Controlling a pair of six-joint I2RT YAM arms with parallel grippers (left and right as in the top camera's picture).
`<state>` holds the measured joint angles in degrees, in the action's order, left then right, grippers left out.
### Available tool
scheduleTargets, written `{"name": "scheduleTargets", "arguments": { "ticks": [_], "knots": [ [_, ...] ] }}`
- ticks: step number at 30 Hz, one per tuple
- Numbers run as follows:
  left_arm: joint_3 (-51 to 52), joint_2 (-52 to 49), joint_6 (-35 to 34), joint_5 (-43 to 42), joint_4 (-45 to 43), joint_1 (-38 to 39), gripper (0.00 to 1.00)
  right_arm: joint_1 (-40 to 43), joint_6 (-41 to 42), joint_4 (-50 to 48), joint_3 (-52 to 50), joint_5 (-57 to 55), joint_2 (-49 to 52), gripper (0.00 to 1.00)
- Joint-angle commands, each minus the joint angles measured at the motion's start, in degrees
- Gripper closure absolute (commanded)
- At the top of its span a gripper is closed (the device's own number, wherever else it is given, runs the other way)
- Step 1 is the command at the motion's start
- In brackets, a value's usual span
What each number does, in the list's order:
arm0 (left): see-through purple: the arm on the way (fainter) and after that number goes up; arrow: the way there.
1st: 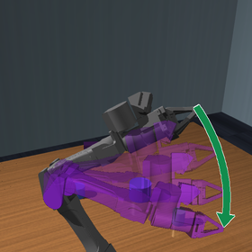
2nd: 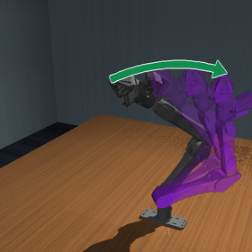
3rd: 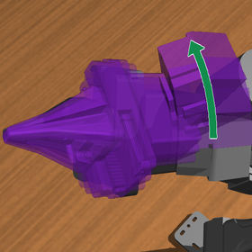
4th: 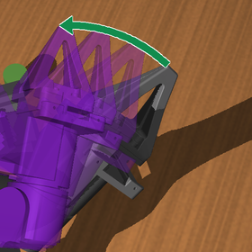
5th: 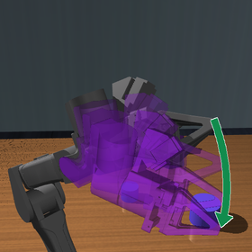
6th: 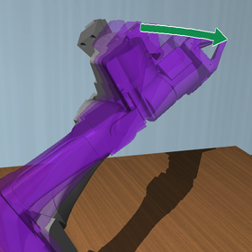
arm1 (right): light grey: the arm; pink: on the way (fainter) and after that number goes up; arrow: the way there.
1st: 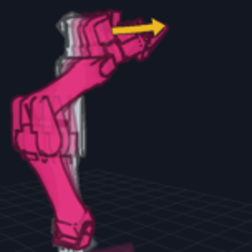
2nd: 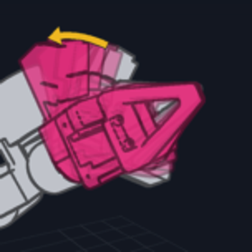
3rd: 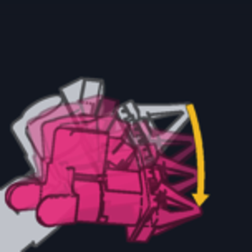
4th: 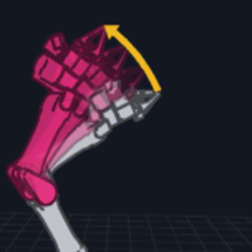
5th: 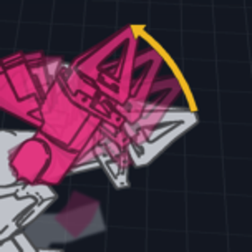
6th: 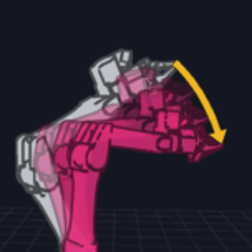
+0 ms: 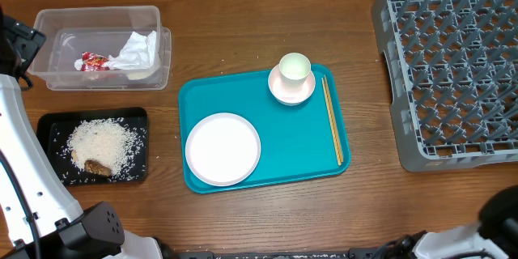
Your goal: Sort waste into correct bins and load items into the dishwasher
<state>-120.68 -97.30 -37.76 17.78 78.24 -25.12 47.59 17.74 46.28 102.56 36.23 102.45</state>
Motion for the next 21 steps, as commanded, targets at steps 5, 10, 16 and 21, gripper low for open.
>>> {"name": "scheduleTargets", "arguments": {
  "ticks": [5,10,16,21],
  "knots": [
    [-0.2,-0.2,-1.0,0.6,0.0,0.0,0.0,7.1,1.7,-9.2,0.3,17.0,8.6,0.96],
    [-0.2,-0.2,-1.0,0.6,0.0,0.0,0.0,7.6,5.6,-19.4,0.3,22.5,14.1,0.96],
    [-0.2,-0.2,-1.0,0.6,0.0,0.0,0.0,7.6,10.4,-29.9,0.3,23.0,17.2,0.96],
    [-0.2,-0.2,-1.0,0.6,0.0,0.0,0.0,7.5,12.5,-32.6,0.3,20.8,18.8,0.96]
  ]
}}
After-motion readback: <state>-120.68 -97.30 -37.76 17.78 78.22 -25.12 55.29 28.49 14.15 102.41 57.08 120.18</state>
